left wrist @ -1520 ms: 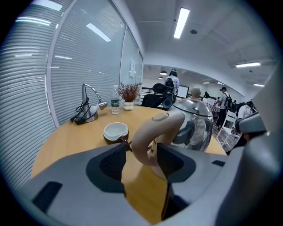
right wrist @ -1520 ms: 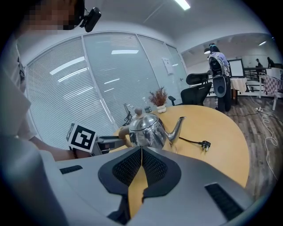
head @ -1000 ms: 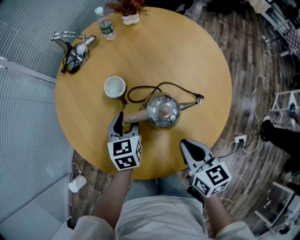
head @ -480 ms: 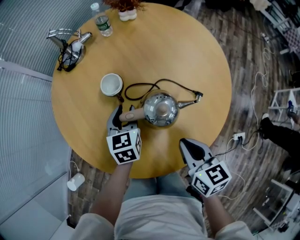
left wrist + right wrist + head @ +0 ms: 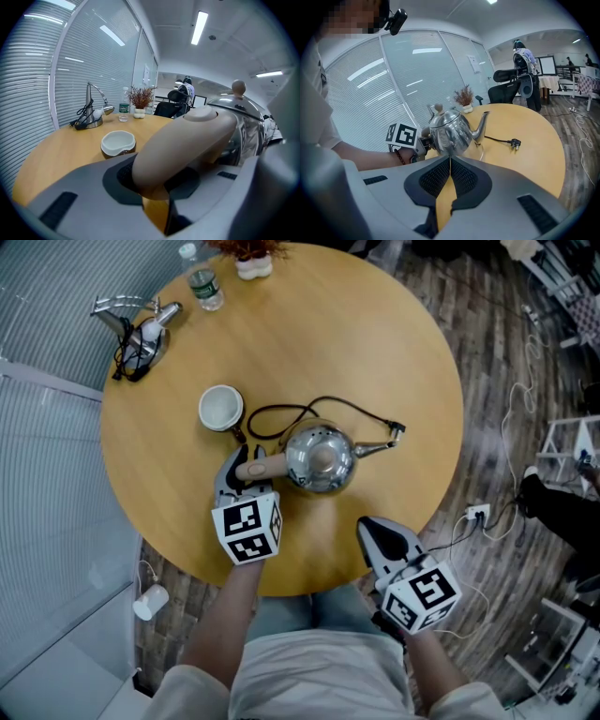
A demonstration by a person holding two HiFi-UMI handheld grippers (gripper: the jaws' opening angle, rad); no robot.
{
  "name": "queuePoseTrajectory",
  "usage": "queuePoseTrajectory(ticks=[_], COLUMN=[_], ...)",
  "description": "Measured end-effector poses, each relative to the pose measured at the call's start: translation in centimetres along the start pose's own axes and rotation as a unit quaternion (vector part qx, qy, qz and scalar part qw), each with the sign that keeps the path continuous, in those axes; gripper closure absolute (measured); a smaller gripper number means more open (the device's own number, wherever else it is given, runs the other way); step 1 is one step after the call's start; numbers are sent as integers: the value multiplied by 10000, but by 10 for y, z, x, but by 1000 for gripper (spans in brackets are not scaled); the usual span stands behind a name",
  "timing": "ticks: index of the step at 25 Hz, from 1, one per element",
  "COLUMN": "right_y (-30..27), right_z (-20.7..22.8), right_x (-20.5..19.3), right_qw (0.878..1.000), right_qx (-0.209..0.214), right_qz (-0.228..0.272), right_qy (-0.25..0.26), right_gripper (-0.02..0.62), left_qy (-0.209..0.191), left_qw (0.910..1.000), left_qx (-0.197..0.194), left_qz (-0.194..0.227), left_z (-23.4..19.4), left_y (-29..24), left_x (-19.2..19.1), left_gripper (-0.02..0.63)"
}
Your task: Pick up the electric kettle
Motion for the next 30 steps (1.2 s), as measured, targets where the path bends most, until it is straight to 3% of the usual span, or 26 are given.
queuePoseTrajectory(ticks=[30], right_y=[12], right_z=[7], right_x=[0], right_qw=[10000], right_qx=[-2], right_qz=[65], right_qy=[-48], right_gripper=[563], left_qy=[334], left_qw=[9982], left_qx=[356], left_qz=[354], left_z=[3], left_y=[5], left_x=[5], left_gripper=[531])
Point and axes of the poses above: the fingertips, and each gripper's own axes: y backward along the fingers, z to its right, x out of its top, the point moved 9 cm from there along y, backward along the fingers, and after that the axes turned 10 degrees about -x, right-handed, at the moved point
